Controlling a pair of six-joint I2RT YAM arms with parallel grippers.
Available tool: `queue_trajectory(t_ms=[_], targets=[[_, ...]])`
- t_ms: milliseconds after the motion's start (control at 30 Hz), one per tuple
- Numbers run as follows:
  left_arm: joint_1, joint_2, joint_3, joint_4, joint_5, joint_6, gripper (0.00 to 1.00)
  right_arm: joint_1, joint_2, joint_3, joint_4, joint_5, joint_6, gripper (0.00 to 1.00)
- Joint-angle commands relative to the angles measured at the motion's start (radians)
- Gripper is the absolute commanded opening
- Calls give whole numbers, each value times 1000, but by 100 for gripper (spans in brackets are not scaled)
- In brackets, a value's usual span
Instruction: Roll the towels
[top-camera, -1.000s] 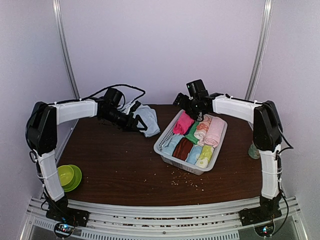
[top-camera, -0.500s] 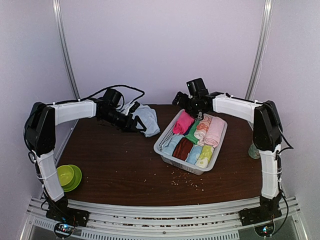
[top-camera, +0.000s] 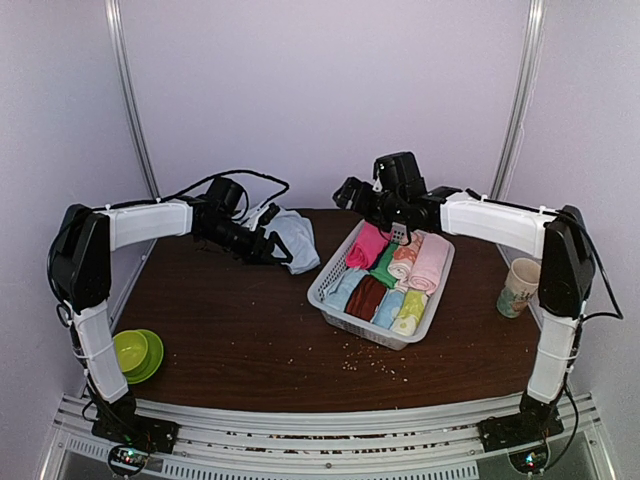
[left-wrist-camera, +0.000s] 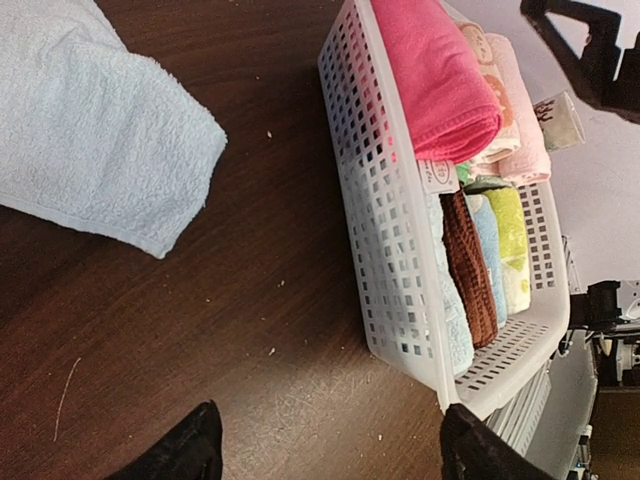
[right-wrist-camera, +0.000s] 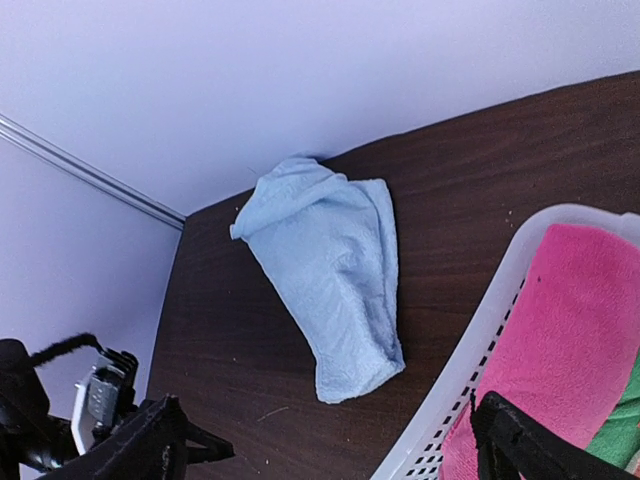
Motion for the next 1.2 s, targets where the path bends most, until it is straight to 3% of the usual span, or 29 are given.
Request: queue_trajectory(t_ms=[0,300,633,867,1167], targets=[[10,-15,0,21,5,28,77,19,52,-53,79,-36,13,100],[14,-20,-15,20,5,34,77,35,168,-24,125,-83,38,100],[15,-28,-2,13,-8,42,80,45,32,25,14,-37,-121,100],[32,-82,11,-9,-71,92,97,106,-113,34,-185,121,-416,100],[152,-196,-84,-10,-154,187,98,315,-129,26,-380,433,-682,100]])
